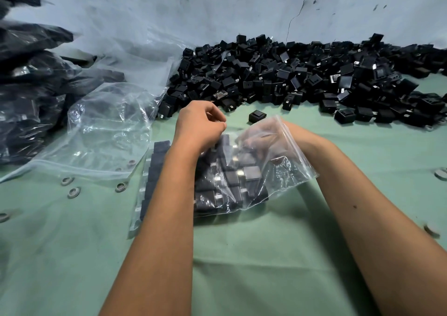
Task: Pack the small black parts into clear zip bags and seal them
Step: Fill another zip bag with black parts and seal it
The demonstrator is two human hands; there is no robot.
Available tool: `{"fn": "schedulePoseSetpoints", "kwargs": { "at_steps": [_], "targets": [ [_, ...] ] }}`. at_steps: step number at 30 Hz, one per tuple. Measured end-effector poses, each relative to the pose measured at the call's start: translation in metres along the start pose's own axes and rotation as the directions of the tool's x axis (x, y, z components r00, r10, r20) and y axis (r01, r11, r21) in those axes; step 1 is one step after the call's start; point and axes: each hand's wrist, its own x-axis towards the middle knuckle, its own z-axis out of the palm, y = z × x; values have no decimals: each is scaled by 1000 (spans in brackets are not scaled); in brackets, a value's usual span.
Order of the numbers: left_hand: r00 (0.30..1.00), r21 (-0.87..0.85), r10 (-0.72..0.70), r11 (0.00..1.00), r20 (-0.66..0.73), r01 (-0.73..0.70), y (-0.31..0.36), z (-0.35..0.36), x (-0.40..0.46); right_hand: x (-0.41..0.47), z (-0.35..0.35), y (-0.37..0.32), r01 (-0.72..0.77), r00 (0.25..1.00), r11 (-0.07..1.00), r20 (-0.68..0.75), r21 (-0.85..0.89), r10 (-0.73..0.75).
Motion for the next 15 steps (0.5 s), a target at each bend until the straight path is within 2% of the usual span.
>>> {"fn": "schedulePoseSetpoints", "kwargs": {
  "at_steps": [5, 7, 9, 12, 15],
  "targets": [
    [1000, -17, 6, 1000, 1, -6, 1, 1, 0, 0, 0, 2, 72, 997, 996, 11, -56, -71],
    [1000, -31, 14, 999, 9, -14, 2, 2, -2, -7, -6, -1, 28, 999, 995, 39, -98, -25],
    [1000, -49, 22, 999, 21, -21, 2, 3, -2, -15, -19, 3, -92, 995, 991, 25, -96, 95],
    [999, -80, 35, 996, 34, -33, 3, 5, -1, -28, -41, 12, -301, 946, 953, -121, 25, 302],
    [997, -76, 55, 996, 58, -51, 5, 11, -2, -31, -56, 22, -346, 842, 930, -396, 123, 366]
  ]
}}
